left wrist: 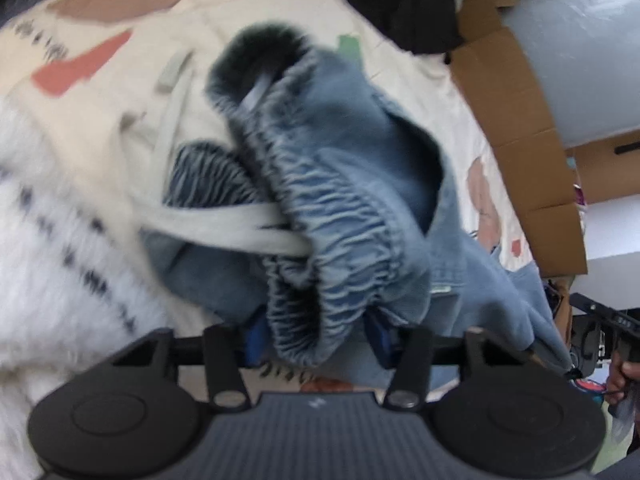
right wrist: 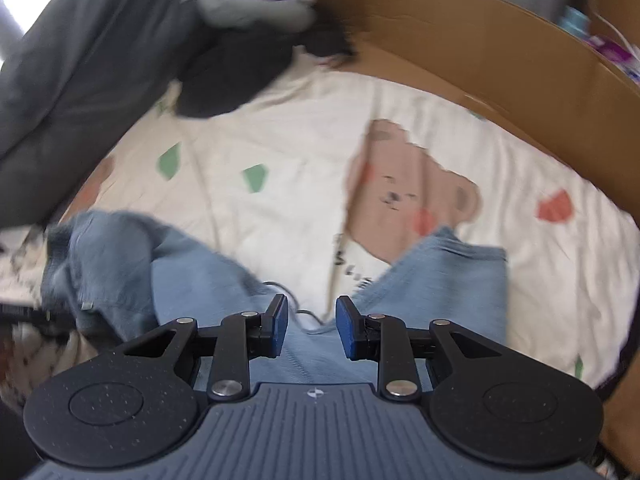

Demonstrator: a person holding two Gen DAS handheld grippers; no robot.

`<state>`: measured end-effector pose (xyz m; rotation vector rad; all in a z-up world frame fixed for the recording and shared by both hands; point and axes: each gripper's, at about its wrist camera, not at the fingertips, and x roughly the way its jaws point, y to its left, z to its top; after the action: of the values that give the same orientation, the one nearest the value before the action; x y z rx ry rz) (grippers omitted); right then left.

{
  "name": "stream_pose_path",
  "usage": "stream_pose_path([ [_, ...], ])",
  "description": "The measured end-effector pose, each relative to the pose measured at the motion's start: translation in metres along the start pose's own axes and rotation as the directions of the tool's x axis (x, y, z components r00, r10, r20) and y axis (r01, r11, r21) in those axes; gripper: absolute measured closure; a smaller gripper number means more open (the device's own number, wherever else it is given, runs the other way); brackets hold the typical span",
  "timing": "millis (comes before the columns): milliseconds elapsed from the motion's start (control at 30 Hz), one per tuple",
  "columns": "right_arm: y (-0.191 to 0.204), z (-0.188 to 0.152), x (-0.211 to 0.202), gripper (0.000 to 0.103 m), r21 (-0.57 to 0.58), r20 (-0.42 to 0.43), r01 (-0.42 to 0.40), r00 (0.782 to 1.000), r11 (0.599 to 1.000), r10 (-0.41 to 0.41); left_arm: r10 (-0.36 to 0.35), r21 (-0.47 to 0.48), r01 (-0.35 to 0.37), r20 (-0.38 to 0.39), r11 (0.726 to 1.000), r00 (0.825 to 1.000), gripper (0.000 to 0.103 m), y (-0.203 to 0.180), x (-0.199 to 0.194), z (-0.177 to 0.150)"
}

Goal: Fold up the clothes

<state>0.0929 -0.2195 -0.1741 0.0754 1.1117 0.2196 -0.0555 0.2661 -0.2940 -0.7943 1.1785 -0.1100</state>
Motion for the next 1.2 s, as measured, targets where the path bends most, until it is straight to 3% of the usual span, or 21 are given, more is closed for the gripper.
stream_pose_path([
  [267,0.034,0.021,0.018,0.070,-0.118,-0.008,-0.109,0.994,0.987,0.109,-0.052,-0.016,0.053,0.068,0.998,0.996,0.075,-0.017,-0.011,0.031],
  [500,0.081,0.039,0.045,0.070,-0.242,-0.055,-0.236,0.972,0.941,0.229,-0.039,0.019,0.038,0.093,0.999,0.995,0.076,-0.028,-0.018,0.047],
  [700,0.138,0.042,0.063,0.070,-0.360,-0.112,-0.356,0.934,0.862,0.340,-0.017,0.053,0.011,0.114,0.999,0.993,0.076,-0.032,-0.030,0.043],
  [933,0.208,0.040,0.083,0.066,-0.489,-0.189,-0.475,0.877,0.731,0.442,-0.017,0.074,0.006,0.153,0.997,0.988,0.079,-0.036,-0.052,0.046],
  [1200,0.241,0.048,0.094,0.062,-0.550,-0.182,-0.490,0.861,0.677,0.476,-0.026,0.097,0.008,0.178,0.995,0.984,0.081,-0.042,-0.063,0.052],
])
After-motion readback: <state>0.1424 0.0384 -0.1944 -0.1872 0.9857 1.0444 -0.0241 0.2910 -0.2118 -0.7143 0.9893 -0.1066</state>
